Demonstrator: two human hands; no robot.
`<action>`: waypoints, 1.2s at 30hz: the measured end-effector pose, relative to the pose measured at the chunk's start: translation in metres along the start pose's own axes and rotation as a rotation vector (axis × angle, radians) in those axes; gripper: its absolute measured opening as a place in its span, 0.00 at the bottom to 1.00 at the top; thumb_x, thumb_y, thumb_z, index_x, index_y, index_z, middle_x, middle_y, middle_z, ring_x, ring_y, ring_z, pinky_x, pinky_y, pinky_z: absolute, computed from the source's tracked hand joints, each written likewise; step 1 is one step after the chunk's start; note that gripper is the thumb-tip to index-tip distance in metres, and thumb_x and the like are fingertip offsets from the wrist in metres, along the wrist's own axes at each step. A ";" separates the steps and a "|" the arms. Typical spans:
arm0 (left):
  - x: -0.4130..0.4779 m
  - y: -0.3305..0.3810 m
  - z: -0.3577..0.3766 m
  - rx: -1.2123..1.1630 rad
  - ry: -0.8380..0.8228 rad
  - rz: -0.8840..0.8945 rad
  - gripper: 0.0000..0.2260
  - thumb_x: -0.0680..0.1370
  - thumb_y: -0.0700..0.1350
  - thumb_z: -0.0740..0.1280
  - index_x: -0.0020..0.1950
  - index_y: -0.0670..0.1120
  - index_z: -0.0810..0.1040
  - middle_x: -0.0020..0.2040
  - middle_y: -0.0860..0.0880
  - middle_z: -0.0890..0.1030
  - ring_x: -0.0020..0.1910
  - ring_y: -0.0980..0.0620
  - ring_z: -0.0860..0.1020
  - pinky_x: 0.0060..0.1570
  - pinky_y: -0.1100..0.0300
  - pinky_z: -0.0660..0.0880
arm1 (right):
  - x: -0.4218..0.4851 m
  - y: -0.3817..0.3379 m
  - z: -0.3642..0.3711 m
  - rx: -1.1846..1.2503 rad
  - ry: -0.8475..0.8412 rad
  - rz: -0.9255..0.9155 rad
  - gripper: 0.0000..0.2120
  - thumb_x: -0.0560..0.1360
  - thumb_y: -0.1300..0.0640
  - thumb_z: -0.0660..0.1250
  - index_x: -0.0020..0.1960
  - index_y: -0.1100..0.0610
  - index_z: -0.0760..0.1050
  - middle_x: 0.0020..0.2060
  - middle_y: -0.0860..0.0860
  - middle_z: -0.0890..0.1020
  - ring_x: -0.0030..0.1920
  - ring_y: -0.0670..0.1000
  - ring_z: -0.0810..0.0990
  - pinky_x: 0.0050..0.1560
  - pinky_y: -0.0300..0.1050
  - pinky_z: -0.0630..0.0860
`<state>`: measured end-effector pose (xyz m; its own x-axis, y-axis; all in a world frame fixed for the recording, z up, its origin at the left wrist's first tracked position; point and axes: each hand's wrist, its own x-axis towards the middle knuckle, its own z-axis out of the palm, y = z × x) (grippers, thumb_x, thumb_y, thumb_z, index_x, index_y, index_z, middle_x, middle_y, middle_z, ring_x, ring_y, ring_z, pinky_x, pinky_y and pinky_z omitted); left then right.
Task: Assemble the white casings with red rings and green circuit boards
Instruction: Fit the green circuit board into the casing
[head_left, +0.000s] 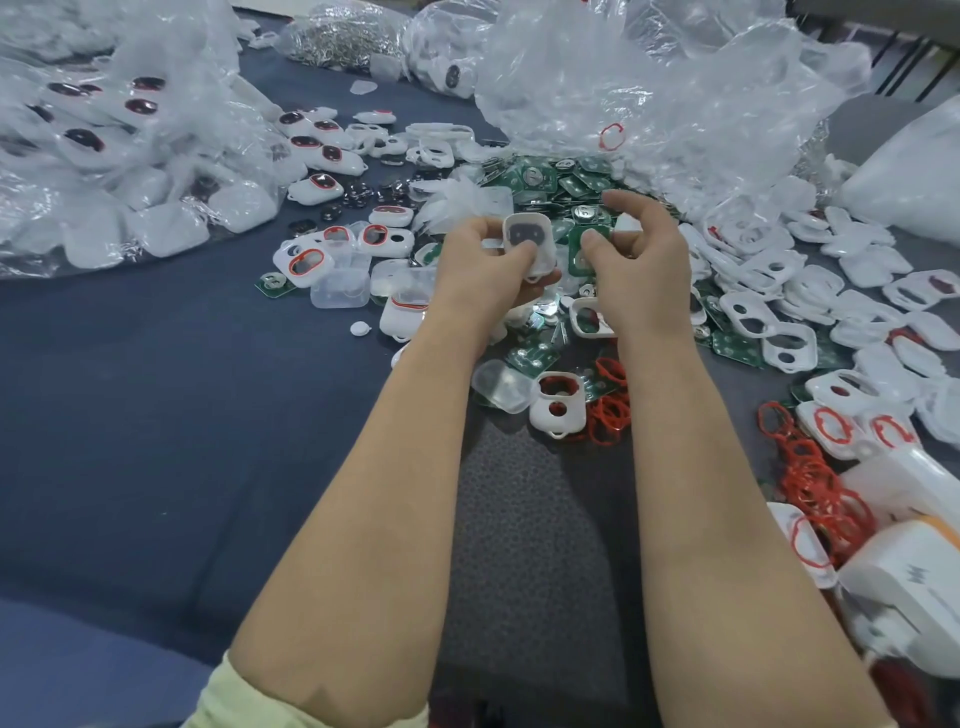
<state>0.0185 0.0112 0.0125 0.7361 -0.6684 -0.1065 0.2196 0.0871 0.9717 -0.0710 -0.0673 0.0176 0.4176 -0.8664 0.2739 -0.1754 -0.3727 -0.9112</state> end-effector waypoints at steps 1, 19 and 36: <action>-0.001 0.000 0.000 -0.008 -0.013 -0.002 0.06 0.78 0.33 0.63 0.53 0.41 0.73 0.50 0.38 0.80 0.32 0.51 0.83 0.37 0.59 0.82 | 0.000 -0.001 -0.001 0.004 -0.009 -0.005 0.11 0.75 0.61 0.66 0.51 0.46 0.74 0.40 0.53 0.79 0.40 0.52 0.79 0.49 0.57 0.79; -0.004 0.002 0.003 0.087 -0.091 -0.039 0.17 0.84 0.52 0.52 0.44 0.49 0.76 0.43 0.43 0.83 0.40 0.44 0.84 0.42 0.53 0.82 | 0.001 -0.010 -0.012 -0.057 -0.230 -0.193 0.08 0.75 0.62 0.67 0.42 0.49 0.77 0.41 0.50 0.82 0.45 0.50 0.81 0.48 0.42 0.78; -0.007 0.002 0.003 0.098 -0.126 -0.022 0.15 0.84 0.52 0.53 0.47 0.48 0.76 0.41 0.44 0.82 0.32 0.52 0.83 0.32 0.61 0.79 | 0.002 -0.004 -0.007 -0.142 -0.219 -0.190 0.07 0.76 0.60 0.66 0.43 0.49 0.77 0.39 0.52 0.79 0.38 0.47 0.75 0.42 0.42 0.73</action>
<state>0.0123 0.0137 0.0159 0.6440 -0.7575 -0.1069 0.1668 0.0027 0.9860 -0.0756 -0.0700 0.0236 0.6343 -0.6903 0.3481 -0.1920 -0.5768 -0.7940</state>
